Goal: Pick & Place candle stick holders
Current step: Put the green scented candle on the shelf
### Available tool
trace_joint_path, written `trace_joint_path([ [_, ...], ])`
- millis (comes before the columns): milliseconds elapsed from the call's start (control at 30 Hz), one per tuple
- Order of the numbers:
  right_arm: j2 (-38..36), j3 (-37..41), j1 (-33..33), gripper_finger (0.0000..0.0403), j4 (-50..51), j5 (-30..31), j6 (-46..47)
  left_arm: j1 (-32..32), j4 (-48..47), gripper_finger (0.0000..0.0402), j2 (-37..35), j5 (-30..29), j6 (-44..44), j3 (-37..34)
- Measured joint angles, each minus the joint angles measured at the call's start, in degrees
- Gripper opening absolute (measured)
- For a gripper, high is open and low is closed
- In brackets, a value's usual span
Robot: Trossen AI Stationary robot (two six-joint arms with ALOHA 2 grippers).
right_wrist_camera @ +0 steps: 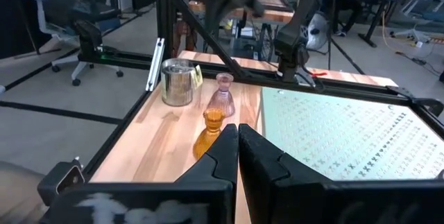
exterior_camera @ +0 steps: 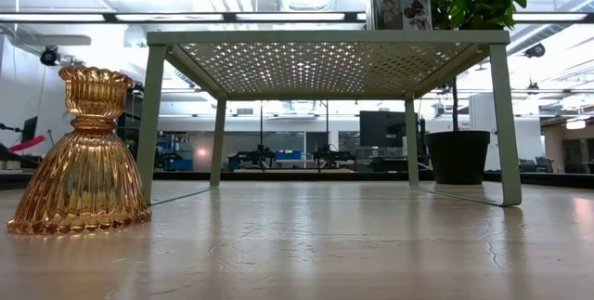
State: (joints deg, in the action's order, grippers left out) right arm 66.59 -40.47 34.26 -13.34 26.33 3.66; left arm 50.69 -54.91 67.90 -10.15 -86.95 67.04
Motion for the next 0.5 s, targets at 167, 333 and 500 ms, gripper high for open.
trace_joint_path([
  [167,0.0,0.0,0.0,0.0008,-0.2,0.0,-0.2,6.8,-2.5,0.0,7.8,0.3,-10.6,3.6],
  [333,0.0,0.0,0.0,0.0008,-0.4,0.1,-0.9,9.8,-2.9,0.0,16.2,3.9,-13.2,6.5],
  [500,0.0,0.0,0.0,0.0008,-0.6,0.2,-1.1,10.4,-3.2,0.0,21.3,7.0,-13.2,9.8],
])
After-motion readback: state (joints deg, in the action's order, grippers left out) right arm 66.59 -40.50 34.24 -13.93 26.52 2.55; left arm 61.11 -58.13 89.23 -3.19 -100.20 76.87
